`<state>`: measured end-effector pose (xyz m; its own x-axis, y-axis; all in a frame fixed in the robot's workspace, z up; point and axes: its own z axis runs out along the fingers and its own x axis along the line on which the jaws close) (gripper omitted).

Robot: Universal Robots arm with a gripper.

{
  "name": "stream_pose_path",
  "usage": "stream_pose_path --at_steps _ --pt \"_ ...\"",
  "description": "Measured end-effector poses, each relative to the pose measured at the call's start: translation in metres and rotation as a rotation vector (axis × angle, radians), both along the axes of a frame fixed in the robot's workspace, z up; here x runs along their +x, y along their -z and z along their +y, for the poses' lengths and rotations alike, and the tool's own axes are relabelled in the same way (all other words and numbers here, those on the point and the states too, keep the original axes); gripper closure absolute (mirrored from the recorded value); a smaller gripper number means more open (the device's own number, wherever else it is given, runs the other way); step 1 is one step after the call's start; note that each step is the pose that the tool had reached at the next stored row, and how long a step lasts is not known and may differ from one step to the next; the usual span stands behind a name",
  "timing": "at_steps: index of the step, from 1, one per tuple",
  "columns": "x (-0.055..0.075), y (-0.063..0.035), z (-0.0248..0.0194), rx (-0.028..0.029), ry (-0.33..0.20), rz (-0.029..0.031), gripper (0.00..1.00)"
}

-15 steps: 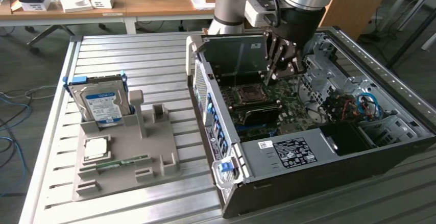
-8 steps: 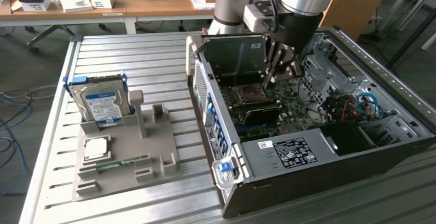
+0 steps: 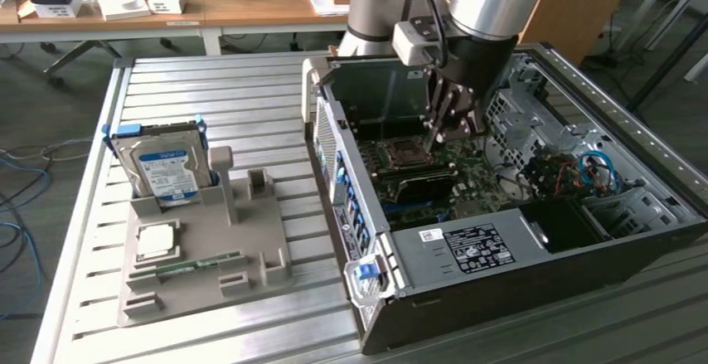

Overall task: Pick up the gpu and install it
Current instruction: 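Press down on the gpu until it lock into place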

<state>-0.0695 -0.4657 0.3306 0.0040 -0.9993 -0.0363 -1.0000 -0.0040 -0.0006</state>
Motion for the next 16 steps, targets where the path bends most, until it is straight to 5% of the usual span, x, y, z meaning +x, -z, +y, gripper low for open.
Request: stream_pose_path --at_steps 16 --pt "0.000 0.0149 0.0000 0.0001 0.000 0.0000 0.89"
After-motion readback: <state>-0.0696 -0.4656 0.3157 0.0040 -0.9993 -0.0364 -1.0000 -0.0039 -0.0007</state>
